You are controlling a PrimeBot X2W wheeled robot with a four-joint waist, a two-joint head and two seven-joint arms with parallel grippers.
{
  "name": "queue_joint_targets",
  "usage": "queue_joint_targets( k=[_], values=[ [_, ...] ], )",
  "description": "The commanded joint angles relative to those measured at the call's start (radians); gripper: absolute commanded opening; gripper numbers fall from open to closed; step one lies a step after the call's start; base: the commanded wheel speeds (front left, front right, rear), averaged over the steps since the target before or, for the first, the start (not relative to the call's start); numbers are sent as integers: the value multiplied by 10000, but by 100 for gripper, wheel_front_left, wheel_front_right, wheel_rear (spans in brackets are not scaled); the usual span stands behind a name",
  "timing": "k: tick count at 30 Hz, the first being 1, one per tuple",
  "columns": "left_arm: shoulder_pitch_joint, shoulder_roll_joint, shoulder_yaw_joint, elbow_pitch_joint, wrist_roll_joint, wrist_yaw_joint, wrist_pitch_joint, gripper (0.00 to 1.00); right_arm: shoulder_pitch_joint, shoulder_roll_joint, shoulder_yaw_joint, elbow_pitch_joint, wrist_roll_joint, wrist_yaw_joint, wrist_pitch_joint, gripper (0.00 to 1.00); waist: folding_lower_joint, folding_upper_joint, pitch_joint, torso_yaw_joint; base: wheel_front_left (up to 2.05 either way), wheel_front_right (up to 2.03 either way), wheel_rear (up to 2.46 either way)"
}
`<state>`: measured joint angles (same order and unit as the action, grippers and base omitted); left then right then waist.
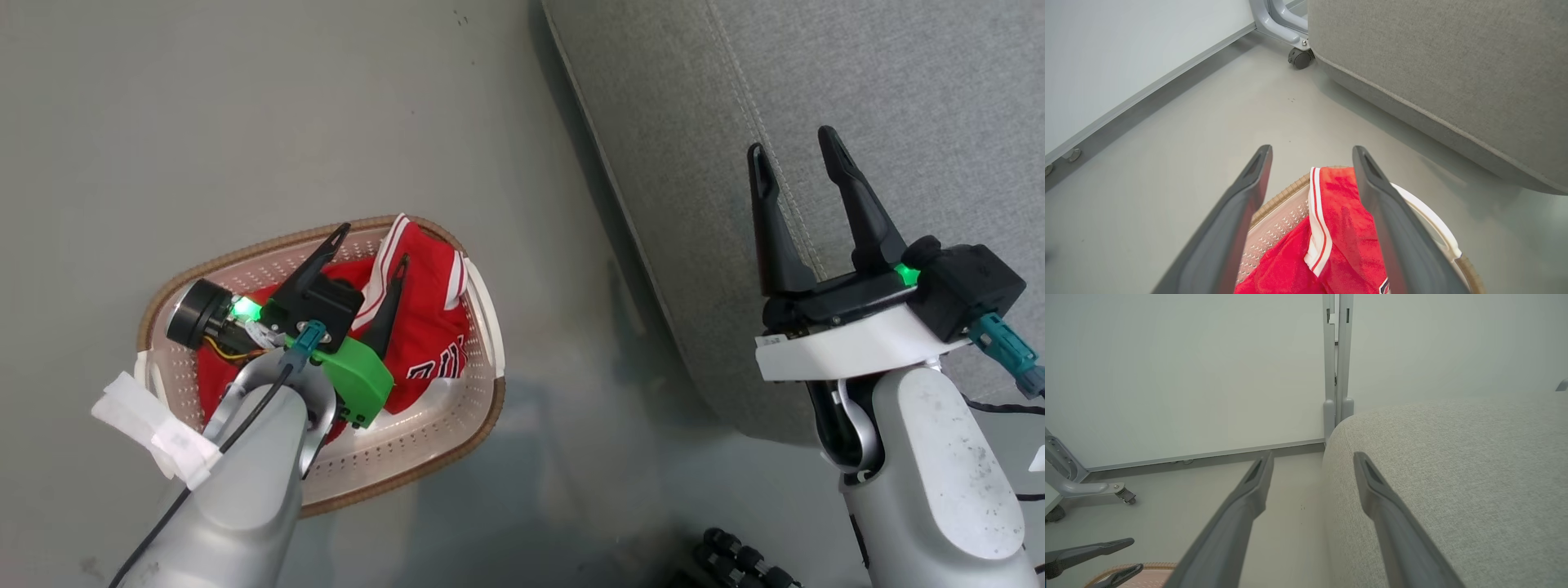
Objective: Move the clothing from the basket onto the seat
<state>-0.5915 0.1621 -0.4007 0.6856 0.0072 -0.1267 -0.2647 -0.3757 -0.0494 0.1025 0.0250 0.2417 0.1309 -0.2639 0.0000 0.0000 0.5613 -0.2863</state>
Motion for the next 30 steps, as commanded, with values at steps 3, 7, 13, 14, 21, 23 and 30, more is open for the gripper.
queue_joint_targets(
  k=[3, 7, 13, 14, 21, 23, 30],
  values=[
    [-455, 153, -321, 576, 6, -35, 4, 100, -268, -18, -21, -97, 28, -3, -9, 100, 0, 0, 982, -368, 0, 0, 0],
    [-731, 192, -921, 1471, -240, -46, 4, 100, -378, -20, 28, -156, 77, -3, -9, 100, 0, 0, 1336, -437, 0, 0, 0],
    [-1239, 321, -1866, 2284, -772, -50, 4, 100, -520, -20, 45, -259, 103, -3, -9, 100, 0, 0, 1893, -445, 0, 0, 0],
    [-1359, 352, -2047, 2403, -849, -50, 4, 100, -545, -18, 61, -273, 99, -3, -9, 100, 0, 0, 2003, -451, 0, 0, 0],
    [-2223, 453, -2854, 3352, -1367, -50, 4, 100, -760, -20, 113, -432, 179, -3, -9, 100, 0, 0, 2764, -518, 0, 0, 0],
    [-2459, 469, -3128, 3728, -1404, -50, 4, 100, -802, -18, 146, -443, 196, -3, -9, 100, 0, 0, 2919, -540, 0, 0, 0],
    [-3044, 296, -3896, 4510, -1996, -51, 5, 100, -897, -18, 233, -480, 303, -3, -9, 100, 0, 0, 3360, -648, 0, 0, 0]
  ],
)
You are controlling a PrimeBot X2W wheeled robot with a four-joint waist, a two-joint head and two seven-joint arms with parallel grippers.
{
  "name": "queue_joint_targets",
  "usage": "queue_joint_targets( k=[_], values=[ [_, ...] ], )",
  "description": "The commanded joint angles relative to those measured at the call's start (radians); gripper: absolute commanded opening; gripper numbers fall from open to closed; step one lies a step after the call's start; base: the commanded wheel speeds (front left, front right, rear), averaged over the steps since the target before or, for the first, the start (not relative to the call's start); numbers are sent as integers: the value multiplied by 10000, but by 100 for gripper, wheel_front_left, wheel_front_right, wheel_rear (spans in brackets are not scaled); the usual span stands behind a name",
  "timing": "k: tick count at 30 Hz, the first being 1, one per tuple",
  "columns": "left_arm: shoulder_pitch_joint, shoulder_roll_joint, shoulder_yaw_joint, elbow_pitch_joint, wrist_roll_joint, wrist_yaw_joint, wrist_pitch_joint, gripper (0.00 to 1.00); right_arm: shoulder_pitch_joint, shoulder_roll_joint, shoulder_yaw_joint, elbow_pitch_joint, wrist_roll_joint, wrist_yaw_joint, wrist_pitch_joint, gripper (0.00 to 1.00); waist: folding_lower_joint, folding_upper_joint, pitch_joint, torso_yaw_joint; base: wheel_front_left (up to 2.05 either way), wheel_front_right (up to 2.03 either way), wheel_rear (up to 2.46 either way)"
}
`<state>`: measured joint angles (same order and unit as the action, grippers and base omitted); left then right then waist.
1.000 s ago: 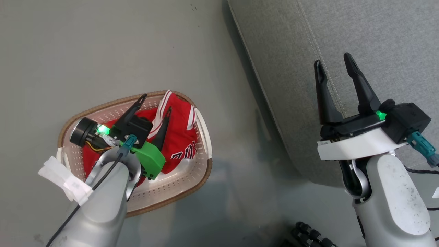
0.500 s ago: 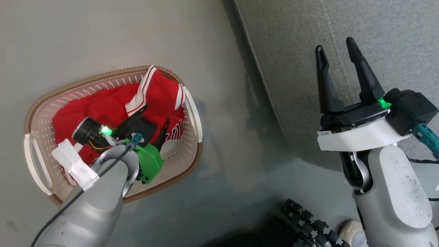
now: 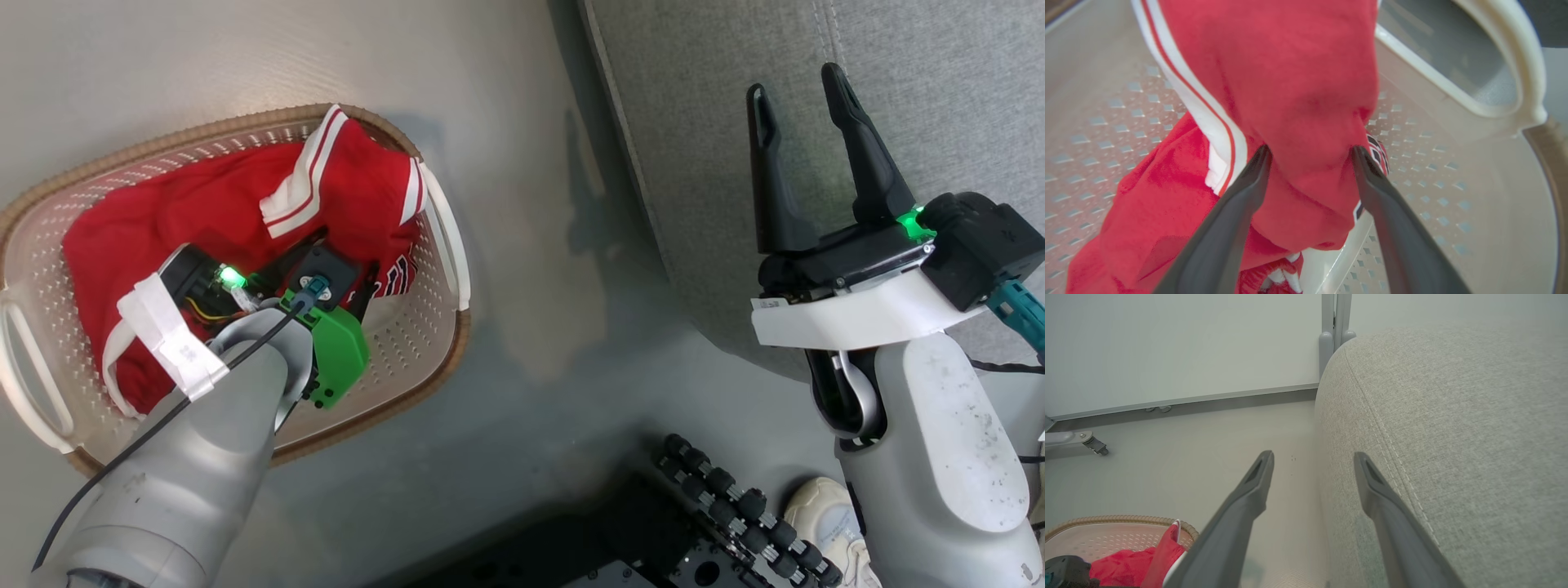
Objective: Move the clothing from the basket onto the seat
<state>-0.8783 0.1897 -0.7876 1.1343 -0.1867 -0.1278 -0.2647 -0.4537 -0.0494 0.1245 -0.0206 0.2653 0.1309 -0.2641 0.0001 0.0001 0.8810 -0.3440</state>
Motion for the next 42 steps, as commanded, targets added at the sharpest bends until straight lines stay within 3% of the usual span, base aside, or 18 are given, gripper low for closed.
queue_joint_targets(
  k=[1, 14, 15, 16, 17, 32, 42],
  values=[
    [-251, -14, -137, 104, -207, -40, 4, 100, -113, -20, 24, -24, 80, -3, -7, 100, -1, -1, 234, -89, 0, 0, 0],
    [-994, -331, -1446, 771, -1670, -37, 83, 100, -223, -22, 87, -181, 143, -3, -7, 100, -1, -1, 803, 24, 0, 0, 0],
    [-1075, -325, -1634, 786, -1707, -37, 111, 41, -238, -20, 90, -184, 148, -3, -7, 100, -1, -1, 821, 44, 0, 0, 0],
    [-1124, -336, -1740, 794, -1817, -37, 113, 15, -247, -20, 87, -186, 137, -3, -7, 100, -1, -1, 828, 66, 0, 0, 0],
    [-1174, -362, -1865, 811, -1917, -37, 144, 0, -252, -20, 81, -189, 114, -3, -7, 100, -1, -1, 832, 95, 0, 0, 0],
    [-1400, -450, -3226, 624, -3218, -38, -9, 0, -176, -20, 47, -118, -18, -3, -7, 100, -1, -1, 205, 433, 0, 0, 0],
    [-903, -404, -3088, -373, -3578, -38, -5, 0, -42, -23, -4, 92, -167, -3, -7, 100, -1, -1, -906, 1021, 0, 0, 0]
  ],
)
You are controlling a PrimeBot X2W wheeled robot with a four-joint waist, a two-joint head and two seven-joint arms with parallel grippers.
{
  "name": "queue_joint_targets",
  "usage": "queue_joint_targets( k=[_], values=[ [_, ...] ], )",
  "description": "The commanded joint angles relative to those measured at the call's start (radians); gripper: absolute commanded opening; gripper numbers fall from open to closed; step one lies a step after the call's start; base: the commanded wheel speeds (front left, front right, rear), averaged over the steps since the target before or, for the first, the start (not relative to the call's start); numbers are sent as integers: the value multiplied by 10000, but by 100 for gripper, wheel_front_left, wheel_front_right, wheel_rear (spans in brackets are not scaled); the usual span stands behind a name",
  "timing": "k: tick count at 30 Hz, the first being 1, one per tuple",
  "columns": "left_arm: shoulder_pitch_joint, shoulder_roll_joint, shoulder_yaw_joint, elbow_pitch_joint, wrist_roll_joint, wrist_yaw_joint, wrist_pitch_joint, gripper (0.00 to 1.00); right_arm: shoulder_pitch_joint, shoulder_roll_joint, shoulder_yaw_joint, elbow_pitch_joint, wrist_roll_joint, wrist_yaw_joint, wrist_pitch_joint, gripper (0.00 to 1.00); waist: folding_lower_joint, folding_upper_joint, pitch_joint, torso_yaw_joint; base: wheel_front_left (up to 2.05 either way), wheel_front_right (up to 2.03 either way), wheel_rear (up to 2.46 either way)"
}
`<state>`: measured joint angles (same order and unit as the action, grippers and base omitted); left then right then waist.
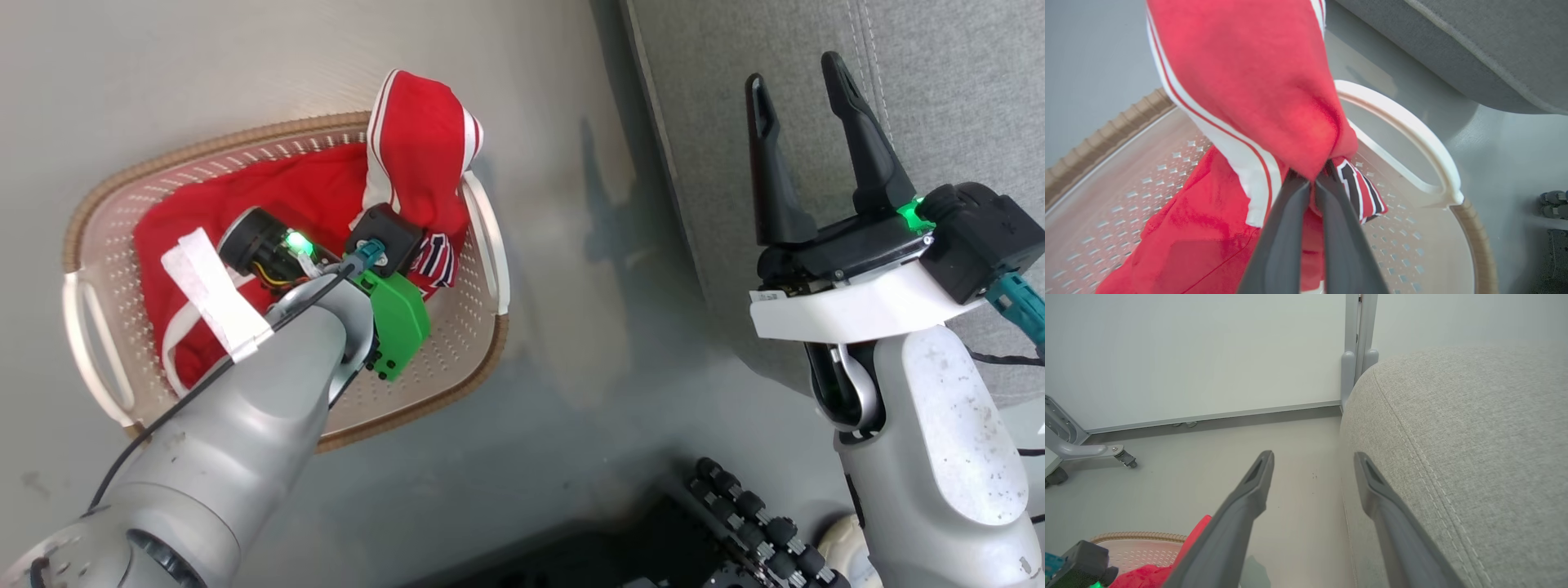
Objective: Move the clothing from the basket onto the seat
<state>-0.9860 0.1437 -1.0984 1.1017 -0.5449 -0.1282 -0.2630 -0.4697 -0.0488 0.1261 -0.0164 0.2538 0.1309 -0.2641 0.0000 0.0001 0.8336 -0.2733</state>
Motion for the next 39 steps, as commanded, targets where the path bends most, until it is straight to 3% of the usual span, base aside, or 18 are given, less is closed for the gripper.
queue_joint_targets(
  k=[1, 13, 21, 30, 39],
  values=[
    [253, 65, 90, -154, 18, -34, -15, 0, 148, -29, -24, 87, -85, -3, -7, 100, 0, -1, -566, 382, 0, 0, 0],
    [1643, -3, 1578, -1856, 597, 71, -17, 0, 777, -32, -134, 497, -386, -3, -7, 100, 0, -1, -2419, 1354, 0, 0, 0],
    [3009, -84, 3180, -3464, 1348, 91, -18, 0, 1376, -34, -237, 835, -640, -3, -7, 100, 0, -1, -3892, 2042, 0, 0, 0],
    [4041, -168, 4489, -4929, 2165, 24, -17, 0, 2022, -34, -213, 1107, -623, -3, -7, 100, 0, -1, -5219, 2369, 0, 0, 0],
    [4396, -286, 5188, -6528, 2652, -20, -18, 0, 2526, -34, -251, 1268, -527, -3, -7, 100, 0, -1, -5995, 2463, 0, 0, 0]
  ],
)
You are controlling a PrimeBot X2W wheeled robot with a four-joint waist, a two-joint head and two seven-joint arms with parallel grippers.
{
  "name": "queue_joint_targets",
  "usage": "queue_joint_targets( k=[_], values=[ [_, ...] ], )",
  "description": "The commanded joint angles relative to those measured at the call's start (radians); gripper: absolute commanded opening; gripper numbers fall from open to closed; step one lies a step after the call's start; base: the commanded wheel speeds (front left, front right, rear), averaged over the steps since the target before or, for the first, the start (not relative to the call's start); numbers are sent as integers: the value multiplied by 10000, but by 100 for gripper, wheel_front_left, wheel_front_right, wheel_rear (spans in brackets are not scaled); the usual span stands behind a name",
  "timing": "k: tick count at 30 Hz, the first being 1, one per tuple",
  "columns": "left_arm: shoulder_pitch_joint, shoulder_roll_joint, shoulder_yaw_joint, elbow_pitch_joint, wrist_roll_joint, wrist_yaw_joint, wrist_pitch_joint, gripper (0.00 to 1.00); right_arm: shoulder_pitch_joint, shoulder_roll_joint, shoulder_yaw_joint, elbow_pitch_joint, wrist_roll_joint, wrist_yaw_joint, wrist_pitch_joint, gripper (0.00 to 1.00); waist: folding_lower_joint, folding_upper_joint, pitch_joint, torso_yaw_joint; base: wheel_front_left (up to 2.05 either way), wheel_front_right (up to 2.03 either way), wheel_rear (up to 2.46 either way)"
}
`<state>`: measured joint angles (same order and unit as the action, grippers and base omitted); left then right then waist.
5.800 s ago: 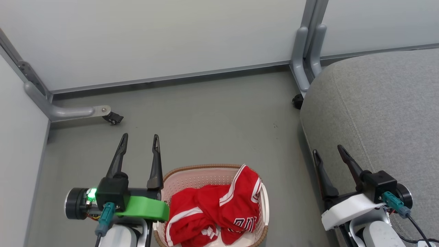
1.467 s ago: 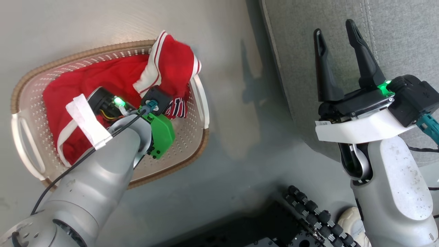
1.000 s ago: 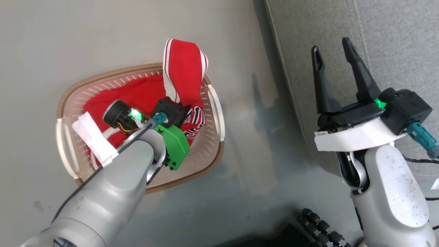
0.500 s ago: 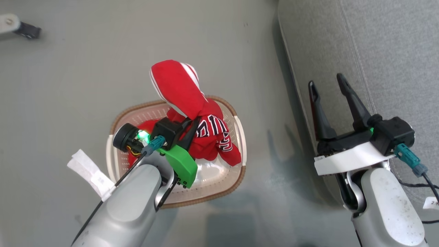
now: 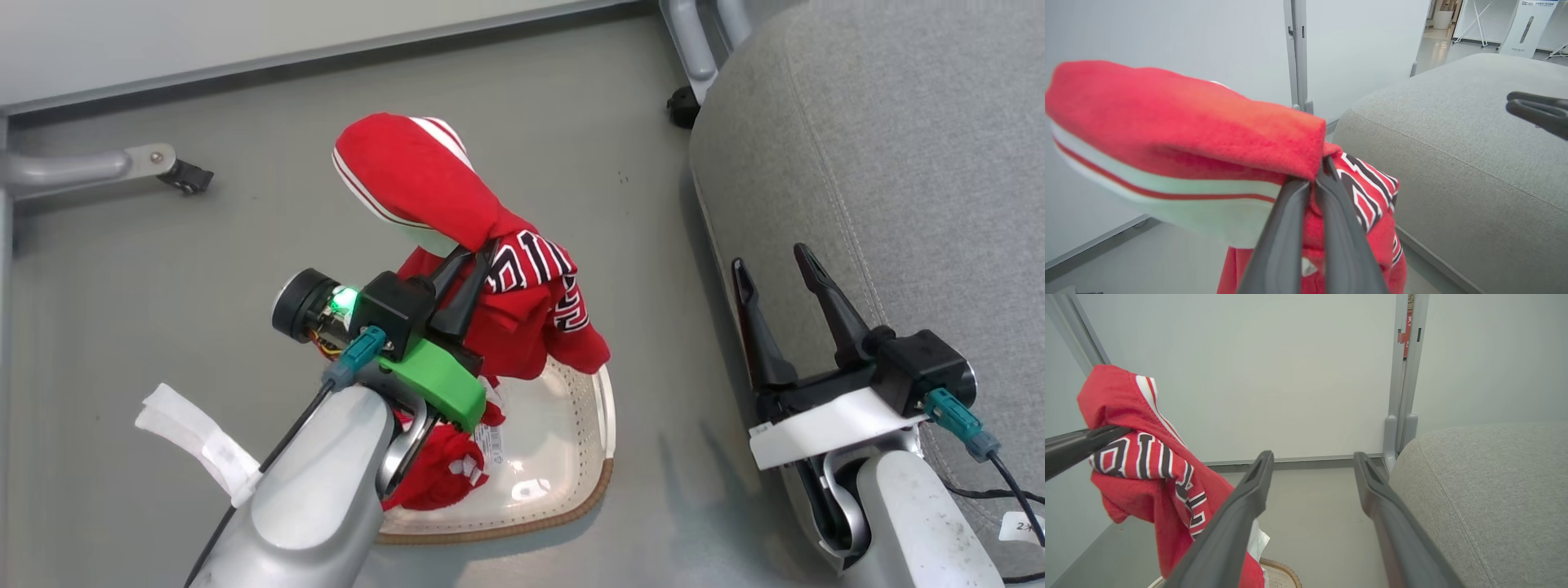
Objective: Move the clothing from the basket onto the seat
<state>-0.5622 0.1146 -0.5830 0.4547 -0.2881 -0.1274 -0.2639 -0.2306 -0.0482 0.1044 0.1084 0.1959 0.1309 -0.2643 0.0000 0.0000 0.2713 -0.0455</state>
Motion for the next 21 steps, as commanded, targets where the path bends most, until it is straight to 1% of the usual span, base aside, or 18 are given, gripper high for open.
queue_joint_targets(
  k=[1, 8, 13, 21],
  values=[
    [141, -2, 66, -222, 134, -33, -9, 0, 186, -40, -37, 31, 63, -3, -3, 100, 0, 0, -420, 189, 0, 0, 0],
    [-151, 86, 211, -1142, 91, -42, -9, 0, 387, -40, -50, 36, 176, -3, -3, 100, 0, 0, -663, 151, 0, 0, 0],
    [-354, 173, 488, -1698, 71, -43, -9, 0, 480, -37, -99, -7, 253, -3, -5, 100, 0, 0, -841, 87, 0, 0, 0],
    [-643, 249, 630, -2235, 161, -45, -9, 0, 649, -38, -140, 2, 312, -3, -5, 100, 0, 0, -1102, 48, 0, 0, 0]
  ],
)
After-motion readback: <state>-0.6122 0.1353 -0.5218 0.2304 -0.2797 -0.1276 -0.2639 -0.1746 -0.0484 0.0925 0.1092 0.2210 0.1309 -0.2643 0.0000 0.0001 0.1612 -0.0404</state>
